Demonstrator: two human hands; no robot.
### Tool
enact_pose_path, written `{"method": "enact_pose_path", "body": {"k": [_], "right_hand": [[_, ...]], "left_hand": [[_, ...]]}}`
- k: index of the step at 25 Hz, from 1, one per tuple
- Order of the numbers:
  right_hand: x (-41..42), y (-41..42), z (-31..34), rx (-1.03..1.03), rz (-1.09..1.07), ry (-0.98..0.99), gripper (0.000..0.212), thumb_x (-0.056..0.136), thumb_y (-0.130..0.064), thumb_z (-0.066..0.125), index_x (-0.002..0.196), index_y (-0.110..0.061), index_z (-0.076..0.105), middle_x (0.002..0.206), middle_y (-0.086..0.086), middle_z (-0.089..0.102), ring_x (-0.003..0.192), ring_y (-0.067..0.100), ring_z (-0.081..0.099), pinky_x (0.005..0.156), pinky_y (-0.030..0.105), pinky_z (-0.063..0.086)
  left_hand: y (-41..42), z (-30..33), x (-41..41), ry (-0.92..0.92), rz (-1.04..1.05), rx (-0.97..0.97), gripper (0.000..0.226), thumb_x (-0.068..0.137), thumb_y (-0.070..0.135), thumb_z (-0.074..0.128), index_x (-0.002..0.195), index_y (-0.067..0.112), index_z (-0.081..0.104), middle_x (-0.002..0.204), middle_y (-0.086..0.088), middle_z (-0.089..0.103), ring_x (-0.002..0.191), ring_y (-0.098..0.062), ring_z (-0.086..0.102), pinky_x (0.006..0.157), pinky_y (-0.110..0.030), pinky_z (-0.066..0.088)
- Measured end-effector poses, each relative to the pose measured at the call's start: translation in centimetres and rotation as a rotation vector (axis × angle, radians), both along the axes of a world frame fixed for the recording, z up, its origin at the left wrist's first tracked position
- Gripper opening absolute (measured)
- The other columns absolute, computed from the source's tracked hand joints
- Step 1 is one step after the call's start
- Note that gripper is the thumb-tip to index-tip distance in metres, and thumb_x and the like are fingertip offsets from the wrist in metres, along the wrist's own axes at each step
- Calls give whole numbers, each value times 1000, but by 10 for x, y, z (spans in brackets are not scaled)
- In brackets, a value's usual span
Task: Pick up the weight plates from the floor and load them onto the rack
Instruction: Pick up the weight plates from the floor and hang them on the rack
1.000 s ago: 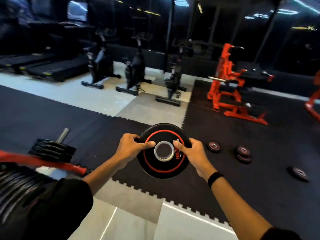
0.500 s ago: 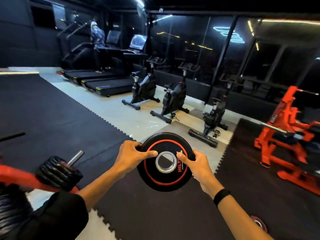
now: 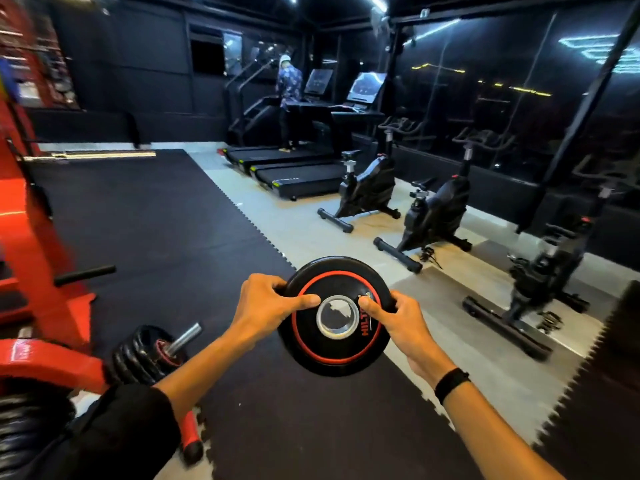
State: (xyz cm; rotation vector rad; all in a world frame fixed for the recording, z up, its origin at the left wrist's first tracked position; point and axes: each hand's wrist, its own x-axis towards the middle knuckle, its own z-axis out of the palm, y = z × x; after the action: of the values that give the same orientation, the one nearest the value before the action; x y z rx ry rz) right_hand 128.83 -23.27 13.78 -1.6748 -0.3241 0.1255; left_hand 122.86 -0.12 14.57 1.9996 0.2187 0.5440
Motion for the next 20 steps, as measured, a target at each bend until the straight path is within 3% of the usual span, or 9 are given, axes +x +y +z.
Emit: {"method": "enact_pose_path", "body": {"k": [2,5,8,11,14,20], "right_hand": [[60,7,4,2,63,10,33,80,-30,79,103,-9,69,96,4,77,91,17,73,78,27,59],[158,32,26,-6,177,-4,34,79,-30,80,102,-8,70,97,6,77,92,19,73,81,31,58],[229,75,37,-45,342,-36,31,78,-32,80,100,-13,70,93,0,77,86,12,73,75,25,59],[285,124,26,-34,448,-14,25,75,-35,78,94,-19,70,89,-3,77,85,11,74,73,23,59],[346,183,6,-46,540,-6,33,70,-42,77,93,-19,71,92,3,77,91,20,73,82,34,60],[479,325,18,-56,798,-53,37,77,-32,77,106,-10,70,99,6,77,95,22,72,78,25,60]], "left_hand": [[2,6,43,11,44,17,64,56,47,93,48,7,43,46,3,30,48,-11,25,47,-26,22],[19,15,110,-8,170,-5,77,50,59,89,57,-8,53,50,-1,37,52,-12,31,51,-31,26],[50,18,154,-20,344,-25,89,40,73,81,61,-10,55,52,-1,38,53,-12,31,50,-31,26],[79,20,188,-16,426,36,75,48,60,88,53,-5,50,48,3,34,49,-9,28,46,-27,23],[120,8,232,4,546,60,67,53,48,93,54,-6,54,46,3,38,46,-8,29,43,-23,23],[223,-2,332,-25,774,44,66,46,63,87,48,11,46,50,2,31,51,-10,25,48,-32,22]]}}
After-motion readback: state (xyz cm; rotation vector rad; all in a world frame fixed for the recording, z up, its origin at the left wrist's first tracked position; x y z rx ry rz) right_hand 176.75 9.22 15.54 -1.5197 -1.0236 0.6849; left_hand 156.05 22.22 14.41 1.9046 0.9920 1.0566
